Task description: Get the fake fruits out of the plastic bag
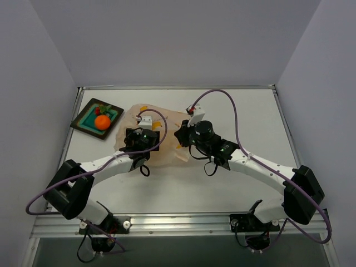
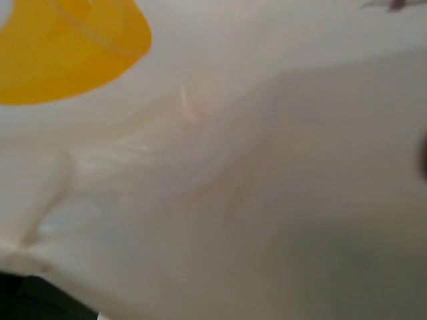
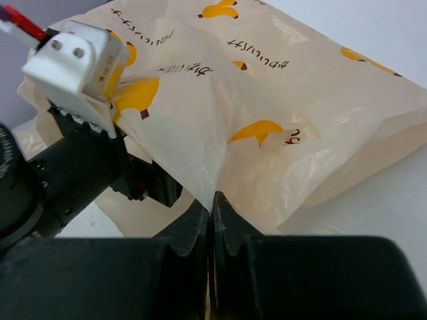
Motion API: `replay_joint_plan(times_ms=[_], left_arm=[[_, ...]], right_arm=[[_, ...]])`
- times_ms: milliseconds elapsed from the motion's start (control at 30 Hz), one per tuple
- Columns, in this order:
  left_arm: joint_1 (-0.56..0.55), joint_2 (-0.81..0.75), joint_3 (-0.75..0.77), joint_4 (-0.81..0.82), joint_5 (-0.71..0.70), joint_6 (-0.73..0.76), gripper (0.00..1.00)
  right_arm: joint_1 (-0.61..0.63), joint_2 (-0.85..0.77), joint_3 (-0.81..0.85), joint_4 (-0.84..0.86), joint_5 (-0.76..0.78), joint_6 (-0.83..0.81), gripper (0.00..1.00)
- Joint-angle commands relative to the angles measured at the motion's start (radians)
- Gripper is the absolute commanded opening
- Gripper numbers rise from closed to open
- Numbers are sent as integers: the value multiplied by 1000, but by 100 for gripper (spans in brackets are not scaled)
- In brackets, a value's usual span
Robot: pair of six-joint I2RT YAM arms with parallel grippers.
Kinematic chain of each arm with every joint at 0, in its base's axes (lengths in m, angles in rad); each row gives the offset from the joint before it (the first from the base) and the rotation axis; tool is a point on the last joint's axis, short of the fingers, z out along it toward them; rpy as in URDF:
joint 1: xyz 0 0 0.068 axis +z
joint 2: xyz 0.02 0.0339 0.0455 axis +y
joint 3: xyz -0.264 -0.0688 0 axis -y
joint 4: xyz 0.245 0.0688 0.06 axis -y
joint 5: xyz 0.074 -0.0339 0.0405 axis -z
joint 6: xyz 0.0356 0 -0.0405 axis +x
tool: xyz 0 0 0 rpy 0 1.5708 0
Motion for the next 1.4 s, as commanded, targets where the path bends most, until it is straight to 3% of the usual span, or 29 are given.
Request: replay_joint_plan(times_ms=[0,233,433,467,567,600,800,967,1033,1067,1133,1167,1233,1367], left_arm=[[45,51,45,84,93,25,90],[88,149,58,87,75,13,91],[129,207,55,180,75,13,89],[131,218,55,186,78,10,70],[120,168,0,223,89,-33,49],[105,142,-58,248,90,-47,34],[-50,-173,-226,132,-17,-117,11],[-81,-453,-315,-7,-18,-137,5],[-80,-501,-316,-27,6,-134,5],[-79,-529,-310,-34,14,-125,5],[-75,-531,-301,-54,17,-117,5],[-67,-525,-300,-53,18,-111,5],[-53,-491,-300,-44,29,-111,5],[-23,-459,-293,-8,66,-116,5]], right_arm=[[-6,4,-5,44,-6,-3,0],[-12,11,-10,53,-6,-7,0],[-14,23,-15,56,-47,-20,0],[-14,24,-16,56,-47,-23,0],[-23,17,-37,54,-24,-27,0],[-28,6,-45,56,-23,-27,0],[3,-58,-125,39,-85,45,0],[93,-158,-102,-70,38,36,0],[93,-183,-56,-162,98,14,8],[93,-189,-38,-194,120,0,27],[106,-201,-4,-272,143,-65,52],[116,-204,27,-288,143,-90,58],[141,-201,62,-321,148,-161,68],[165,-125,212,-417,128,-265,65]])
